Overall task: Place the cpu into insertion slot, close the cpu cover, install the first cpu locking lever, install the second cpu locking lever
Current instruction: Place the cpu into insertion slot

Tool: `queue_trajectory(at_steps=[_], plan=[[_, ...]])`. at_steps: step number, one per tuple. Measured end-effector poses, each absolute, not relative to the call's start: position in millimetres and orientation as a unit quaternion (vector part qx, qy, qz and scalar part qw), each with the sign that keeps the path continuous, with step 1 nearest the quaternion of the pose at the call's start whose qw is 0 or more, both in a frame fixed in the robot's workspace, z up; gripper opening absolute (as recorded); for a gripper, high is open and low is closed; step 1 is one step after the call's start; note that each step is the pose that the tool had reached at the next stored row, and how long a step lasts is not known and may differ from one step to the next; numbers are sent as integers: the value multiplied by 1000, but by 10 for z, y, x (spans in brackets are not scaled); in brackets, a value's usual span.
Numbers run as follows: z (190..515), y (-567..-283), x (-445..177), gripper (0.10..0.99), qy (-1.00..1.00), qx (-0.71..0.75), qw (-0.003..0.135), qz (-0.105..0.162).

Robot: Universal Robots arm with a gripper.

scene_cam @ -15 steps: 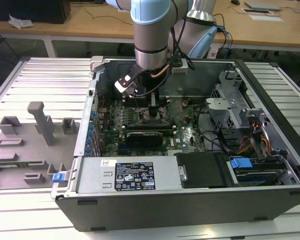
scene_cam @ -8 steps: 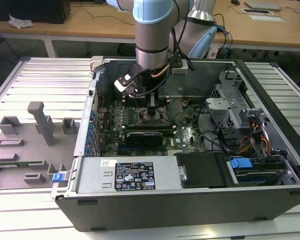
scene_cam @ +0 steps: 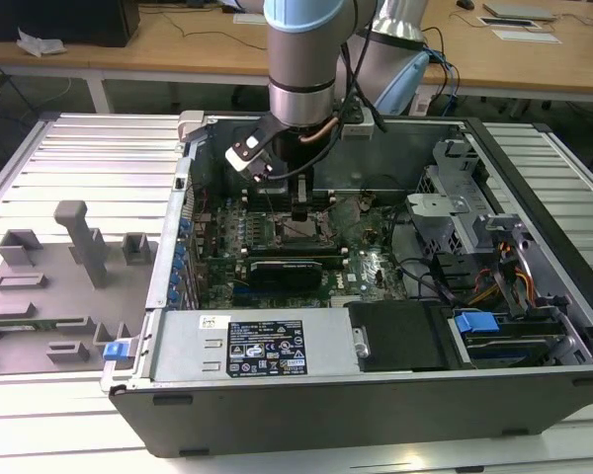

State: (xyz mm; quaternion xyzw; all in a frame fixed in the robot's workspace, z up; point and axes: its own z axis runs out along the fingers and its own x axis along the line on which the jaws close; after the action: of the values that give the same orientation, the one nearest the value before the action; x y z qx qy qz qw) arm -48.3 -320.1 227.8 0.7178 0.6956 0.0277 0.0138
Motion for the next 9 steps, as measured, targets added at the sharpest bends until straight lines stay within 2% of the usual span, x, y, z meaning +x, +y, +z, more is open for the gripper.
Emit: queue_trajectory(at_steps=[9], plan=[[2544, -3201, -480, 106, 696, 718, 14, 28]])
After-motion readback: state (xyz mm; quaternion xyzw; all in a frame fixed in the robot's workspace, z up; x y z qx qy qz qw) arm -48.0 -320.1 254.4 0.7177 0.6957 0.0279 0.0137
